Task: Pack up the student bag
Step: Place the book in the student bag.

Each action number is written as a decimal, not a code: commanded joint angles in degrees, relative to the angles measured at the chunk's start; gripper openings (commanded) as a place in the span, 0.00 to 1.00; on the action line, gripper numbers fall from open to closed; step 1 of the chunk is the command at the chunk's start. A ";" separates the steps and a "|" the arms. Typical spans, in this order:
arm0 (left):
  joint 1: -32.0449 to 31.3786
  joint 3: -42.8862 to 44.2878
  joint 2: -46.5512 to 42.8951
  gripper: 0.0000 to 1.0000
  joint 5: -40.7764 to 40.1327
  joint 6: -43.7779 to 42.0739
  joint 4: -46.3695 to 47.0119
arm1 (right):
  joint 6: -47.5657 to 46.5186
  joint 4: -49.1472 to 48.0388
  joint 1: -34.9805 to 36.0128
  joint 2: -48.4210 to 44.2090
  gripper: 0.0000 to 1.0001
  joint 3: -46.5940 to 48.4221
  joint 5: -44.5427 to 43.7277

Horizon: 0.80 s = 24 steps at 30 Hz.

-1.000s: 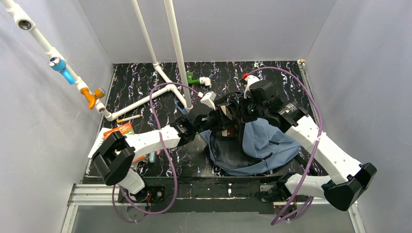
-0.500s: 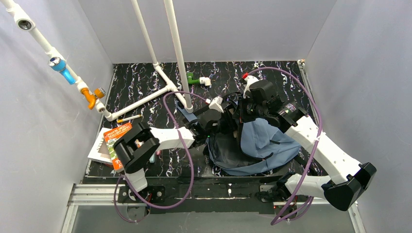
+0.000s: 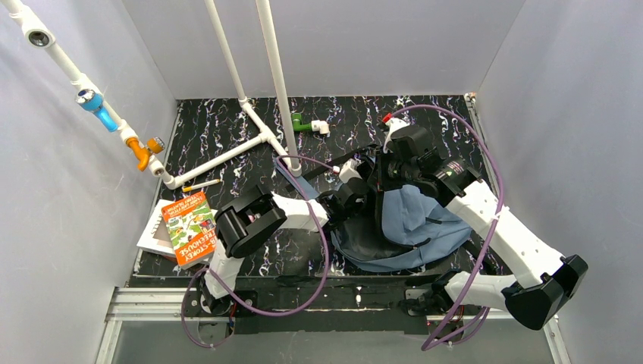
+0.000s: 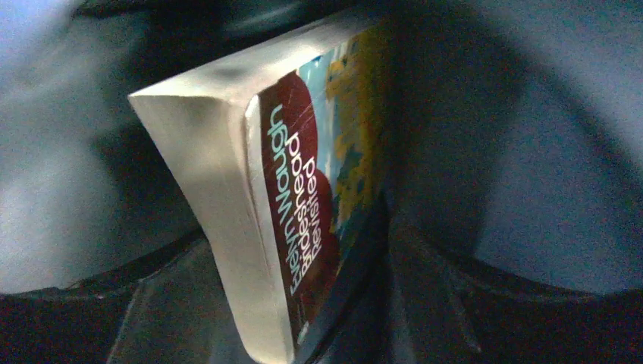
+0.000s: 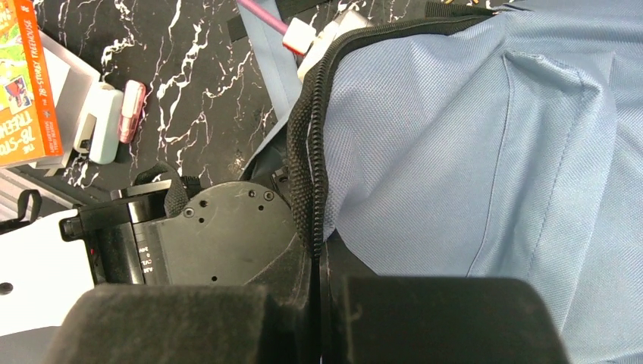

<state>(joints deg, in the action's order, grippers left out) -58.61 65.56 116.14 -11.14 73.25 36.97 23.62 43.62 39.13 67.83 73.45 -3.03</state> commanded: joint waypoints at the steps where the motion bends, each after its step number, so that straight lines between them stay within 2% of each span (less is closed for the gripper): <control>1: -0.37 -2.31 -6.55 0.75 0.16 -1.46 -7.71 | 0.09 -5.30 1.12 -1.57 0.01 1.96 3.64; 3: -0.37 -2.43 -8.63 0.94 1.85 -4.64 -10.88 | -0.28 -4.80 1.12 -1.76 0.01 1.62 3.22; 4: -0.37 -2.33 -9.63 0.98 2.43 -6.37 -12.54 | -0.39 -4.77 1.12 -2.15 0.01 1.30 1.53; 9: -0.45 0.24 -15.30 0.98 4.49 -12.88 -24.37 | -0.81 -4.08 1.12 -4.23 0.01 0.19 -1.74; 14: -0.50 4.98 -18.99 0.98 3.91 -15.13 -40.51 | -1.62 -1.79 1.03 -5.23 0.01 0.20 -5.97; 18: -0.45 5.37 -22.76 0.98 4.91 -18.88 -45.33 | -1.72 -1.57 1.03 -6.36 0.01 -0.86 -8.24; 24: -0.45 0.92 -34.24 0.98 4.23 -25.49 -50.38 | -1.21 -4.29 0.95 -7.91 0.01 -4.36 -9.10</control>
<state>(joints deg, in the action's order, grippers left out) -58.74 68.64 91.50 -6.55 54.15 -7.11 22.46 43.66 39.88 62.00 70.46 -10.44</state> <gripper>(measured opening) 0.981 0.062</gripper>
